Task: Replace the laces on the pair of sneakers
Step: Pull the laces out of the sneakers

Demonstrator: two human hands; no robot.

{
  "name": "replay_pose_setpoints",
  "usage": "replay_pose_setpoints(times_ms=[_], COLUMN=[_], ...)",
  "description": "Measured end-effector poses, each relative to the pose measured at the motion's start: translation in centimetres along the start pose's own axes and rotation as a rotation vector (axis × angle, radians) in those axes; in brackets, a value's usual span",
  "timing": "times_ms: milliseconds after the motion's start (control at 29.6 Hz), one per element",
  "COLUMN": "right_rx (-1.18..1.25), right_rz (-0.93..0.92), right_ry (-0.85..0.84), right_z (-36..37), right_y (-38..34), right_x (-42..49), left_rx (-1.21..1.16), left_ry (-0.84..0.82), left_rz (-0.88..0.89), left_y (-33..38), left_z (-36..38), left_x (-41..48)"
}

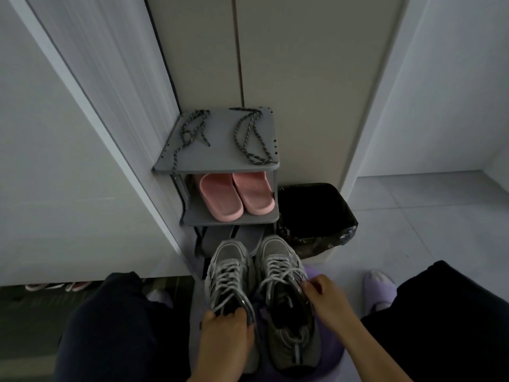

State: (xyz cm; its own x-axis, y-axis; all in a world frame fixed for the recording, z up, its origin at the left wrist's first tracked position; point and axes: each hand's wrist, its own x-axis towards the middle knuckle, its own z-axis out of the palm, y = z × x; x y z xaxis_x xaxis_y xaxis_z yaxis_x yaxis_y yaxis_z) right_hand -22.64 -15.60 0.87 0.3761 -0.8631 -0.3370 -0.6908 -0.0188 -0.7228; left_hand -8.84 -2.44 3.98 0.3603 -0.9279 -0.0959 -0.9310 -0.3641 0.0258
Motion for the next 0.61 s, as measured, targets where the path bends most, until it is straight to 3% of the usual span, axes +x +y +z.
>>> replay_pose_setpoints(times_ms=[135,203,270,338,439,541,608], right_rx=[0.263,0.336,0.23,-0.026,-0.289,-0.331,-0.32], right_rz=[-0.071,-0.16,-0.193,-0.16,-0.141,-0.213,-0.217], right_ry=[0.158,0.141,-0.017,-0.15,-0.045,0.08,0.1], right_z=[-0.9,-1.7,-2.0,-1.4,-0.9,-1.2,-1.4], right_y=[-1.1,-1.9,-2.7,-2.8,-3.0,-3.6,-3.3], right_x=[0.1,0.4,0.6,0.7,0.1,-0.9,-1.1], left_rx=[-0.012,0.059,0.061,0.049,-0.005,-0.024,-0.131], left_ry=[0.139,0.138,0.087,0.078,0.062,0.089,-0.005], left_rz=[0.035,0.035,0.046,0.049,0.087,0.086,0.113], left_y=[-1.3,-0.7,0.3,0.8,0.6,0.1,0.3], left_z=[-0.1,0.7,1.0,1.6,1.4,2.1,1.5], left_x=[0.1,-0.1,-0.3,-0.4,-0.7,-0.5,-0.7])
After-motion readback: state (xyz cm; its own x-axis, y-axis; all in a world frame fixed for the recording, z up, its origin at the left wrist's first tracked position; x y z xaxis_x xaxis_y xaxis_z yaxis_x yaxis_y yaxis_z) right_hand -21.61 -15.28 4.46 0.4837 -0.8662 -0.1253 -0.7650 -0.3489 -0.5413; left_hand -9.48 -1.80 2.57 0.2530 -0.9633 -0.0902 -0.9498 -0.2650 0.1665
